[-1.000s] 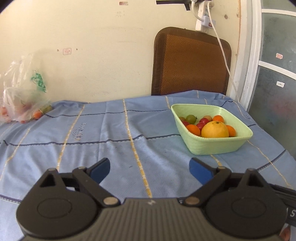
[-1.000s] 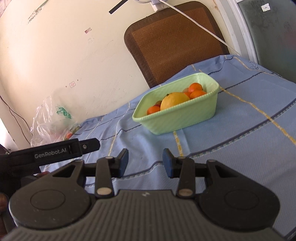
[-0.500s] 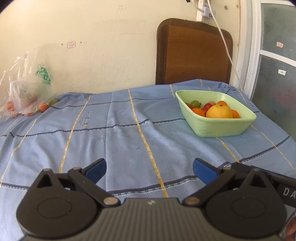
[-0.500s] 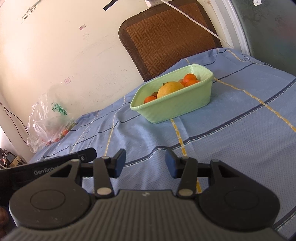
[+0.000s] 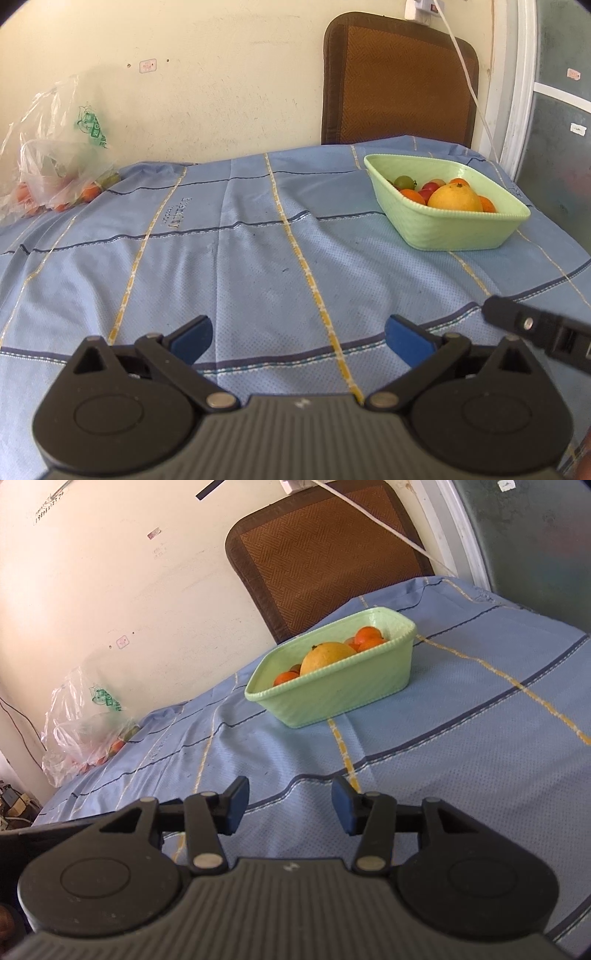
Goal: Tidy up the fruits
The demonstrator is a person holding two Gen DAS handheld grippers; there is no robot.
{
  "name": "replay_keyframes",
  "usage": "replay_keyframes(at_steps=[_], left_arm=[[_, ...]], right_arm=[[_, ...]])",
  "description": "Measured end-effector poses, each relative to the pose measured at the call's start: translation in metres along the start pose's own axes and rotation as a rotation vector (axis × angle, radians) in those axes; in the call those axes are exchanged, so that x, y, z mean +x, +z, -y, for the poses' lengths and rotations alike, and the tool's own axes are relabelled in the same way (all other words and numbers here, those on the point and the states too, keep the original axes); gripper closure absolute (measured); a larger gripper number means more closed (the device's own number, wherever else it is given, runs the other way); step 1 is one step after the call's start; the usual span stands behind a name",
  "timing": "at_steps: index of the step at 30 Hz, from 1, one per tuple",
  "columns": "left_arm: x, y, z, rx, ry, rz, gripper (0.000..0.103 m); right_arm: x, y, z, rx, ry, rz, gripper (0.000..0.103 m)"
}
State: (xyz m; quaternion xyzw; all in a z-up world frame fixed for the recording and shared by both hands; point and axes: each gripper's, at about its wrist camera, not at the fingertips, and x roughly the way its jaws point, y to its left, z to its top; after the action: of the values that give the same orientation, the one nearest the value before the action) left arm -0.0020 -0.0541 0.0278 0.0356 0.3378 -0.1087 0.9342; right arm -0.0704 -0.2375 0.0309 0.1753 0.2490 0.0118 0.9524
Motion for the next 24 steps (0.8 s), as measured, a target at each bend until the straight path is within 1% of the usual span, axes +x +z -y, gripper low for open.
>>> replay_keyframes(at_steps=[5, 7, 9, 11, 13, 15, 17, 21, 24], left_arm=[[0.010, 0.000, 0.000, 0.004, 0.049, -0.018, 0.000], [0.015, -0.001, 0.002, 0.011, 0.080, -0.021, 0.000], [0.018, -0.002, 0.005, 0.028, 0.114, -0.011, 0.000], [0.020, -0.002, 0.010, 0.054, 0.159, 0.020, 0.000], [0.023, -0.003, 0.013, 0.075, 0.198, 0.032, 0.000], [0.024, -0.004, 0.013, 0.075, 0.200, 0.043, 0.000], [0.025, -0.003, 0.012, 0.079, 0.202, 0.051, 0.000], [0.024, -0.003, 0.013, 0.075, 0.207, 0.057, 0.000], [0.022, -0.004, 0.013, 0.074, 0.209, 0.062, 0.000]], right_arm=[[0.005, 0.006, 0.009, -0.008, -0.041, 0.025, 0.049], [0.009, 0.007, 0.012, -0.021, -0.063, 0.028, 0.048], [0.014, 0.012, 0.014, -0.037, -0.077, 0.034, 0.048], [0.021, 0.016, 0.015, -0.061, -0.093, 0.040, 0.048], [0.027, 0.018, 0.019, -0.055, -0.095, 0.036, 0.047], [0.032, 0.017, 0.023, -0.039, -0.092, 0.017, 0.047], [0.031, 0.018, 0.025, -0.038, -0.077, 0.019, 0.047], [0.033, 0.018, 0.025, -0.035, -0.063, 0.010, 0.041], [0.032, 0.016, 0.022, -0.037, -0.056, 0.016, 0.041]])
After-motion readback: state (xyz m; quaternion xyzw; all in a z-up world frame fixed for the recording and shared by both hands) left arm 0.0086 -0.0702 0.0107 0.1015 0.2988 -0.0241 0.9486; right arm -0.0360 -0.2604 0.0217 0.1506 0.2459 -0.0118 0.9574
